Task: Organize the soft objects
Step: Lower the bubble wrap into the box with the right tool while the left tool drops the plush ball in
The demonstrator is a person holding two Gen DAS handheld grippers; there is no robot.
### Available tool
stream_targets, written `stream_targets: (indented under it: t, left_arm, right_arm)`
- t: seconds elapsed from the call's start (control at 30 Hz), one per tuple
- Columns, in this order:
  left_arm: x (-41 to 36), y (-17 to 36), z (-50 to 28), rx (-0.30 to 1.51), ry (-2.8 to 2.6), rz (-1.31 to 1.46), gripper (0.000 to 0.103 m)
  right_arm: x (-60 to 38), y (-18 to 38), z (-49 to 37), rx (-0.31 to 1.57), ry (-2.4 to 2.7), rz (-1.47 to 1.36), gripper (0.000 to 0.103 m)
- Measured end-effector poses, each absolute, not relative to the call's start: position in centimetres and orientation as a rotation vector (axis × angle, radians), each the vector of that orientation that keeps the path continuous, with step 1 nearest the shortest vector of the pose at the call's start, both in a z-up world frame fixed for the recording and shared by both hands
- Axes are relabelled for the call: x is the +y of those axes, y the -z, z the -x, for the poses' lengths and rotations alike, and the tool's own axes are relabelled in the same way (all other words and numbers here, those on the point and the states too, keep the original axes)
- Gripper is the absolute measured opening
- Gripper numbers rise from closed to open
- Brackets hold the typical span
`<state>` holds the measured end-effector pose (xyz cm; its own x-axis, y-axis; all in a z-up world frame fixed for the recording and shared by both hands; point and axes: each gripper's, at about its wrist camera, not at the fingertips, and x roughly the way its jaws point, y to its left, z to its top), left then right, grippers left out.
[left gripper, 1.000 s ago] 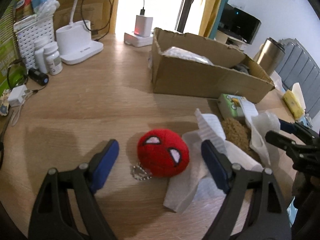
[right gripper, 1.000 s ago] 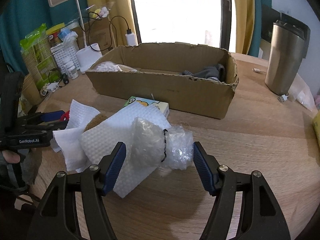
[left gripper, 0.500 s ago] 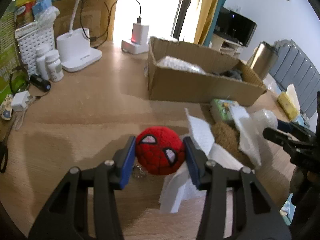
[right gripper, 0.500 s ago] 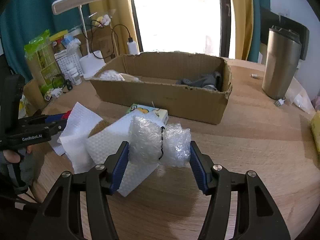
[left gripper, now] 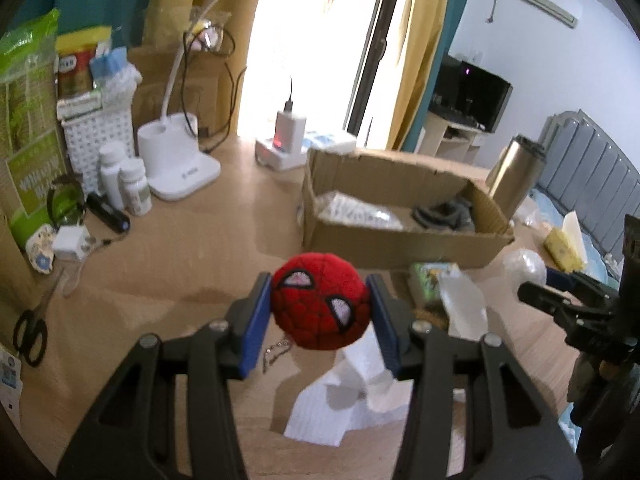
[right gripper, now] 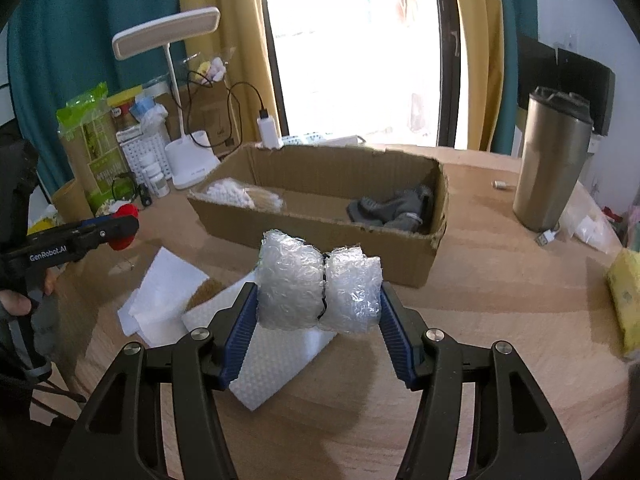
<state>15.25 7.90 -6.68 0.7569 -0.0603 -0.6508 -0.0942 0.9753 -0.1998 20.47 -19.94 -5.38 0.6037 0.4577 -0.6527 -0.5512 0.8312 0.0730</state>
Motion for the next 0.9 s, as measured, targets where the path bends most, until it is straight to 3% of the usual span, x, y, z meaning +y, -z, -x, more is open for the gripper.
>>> stream_targets:
  t: [0.9]
  left_arm:
    - [1.7,3.4,-20.9,0.654,0.095,0.152,0.048]
  right_arm:
    - [-22.8,3.5,-25.7,0.634,-0.592,0.093,0.062]
